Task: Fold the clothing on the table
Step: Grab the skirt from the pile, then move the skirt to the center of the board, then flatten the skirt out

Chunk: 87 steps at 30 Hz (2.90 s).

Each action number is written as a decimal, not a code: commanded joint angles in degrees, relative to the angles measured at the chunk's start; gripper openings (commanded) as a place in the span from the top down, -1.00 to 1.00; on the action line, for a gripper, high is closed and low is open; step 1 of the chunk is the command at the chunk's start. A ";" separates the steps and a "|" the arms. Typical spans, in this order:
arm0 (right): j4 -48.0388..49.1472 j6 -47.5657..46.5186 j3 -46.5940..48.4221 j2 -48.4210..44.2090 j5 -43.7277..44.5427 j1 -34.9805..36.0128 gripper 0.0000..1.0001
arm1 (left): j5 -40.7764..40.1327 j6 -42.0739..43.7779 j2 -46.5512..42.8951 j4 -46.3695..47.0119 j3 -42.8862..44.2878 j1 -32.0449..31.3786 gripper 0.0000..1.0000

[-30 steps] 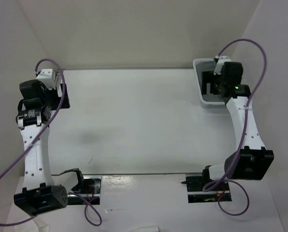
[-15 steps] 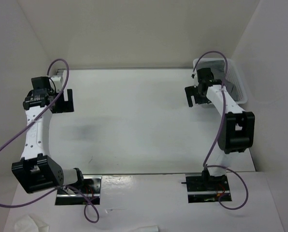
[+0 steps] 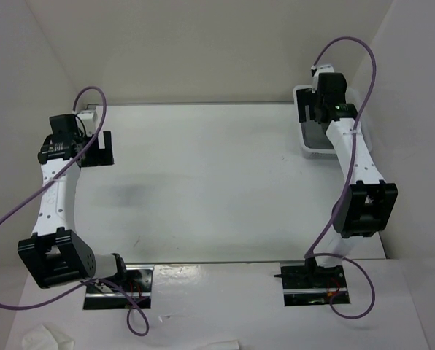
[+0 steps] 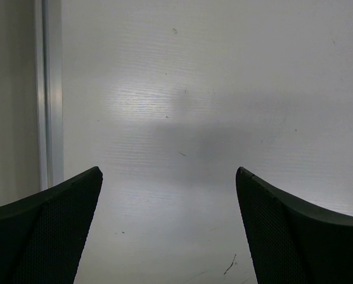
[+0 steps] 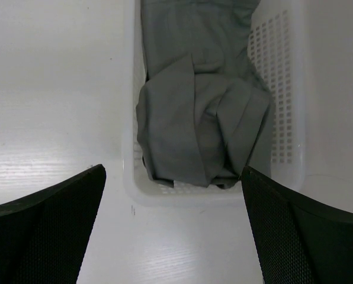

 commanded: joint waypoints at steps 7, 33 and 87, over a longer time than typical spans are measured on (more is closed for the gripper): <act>6.78 2.47 2.23 13.31 -10.30 -9.91 -0.98 | 2.80 2.04 -1.31 1.45 -1.71 -0.28 -0.98; -1.82 0.55 19.46 16.87 -16.35 -11.76 1.00 | 3.33 3.89 -7.37 0.39 -5.32 -0.28 -0.98; -2.20 -5.70 1.61 12.95 -25.77 32.26 -0.94 | 14.84 1.88 -11.07 -3.74 -5.42 7.18 -0.98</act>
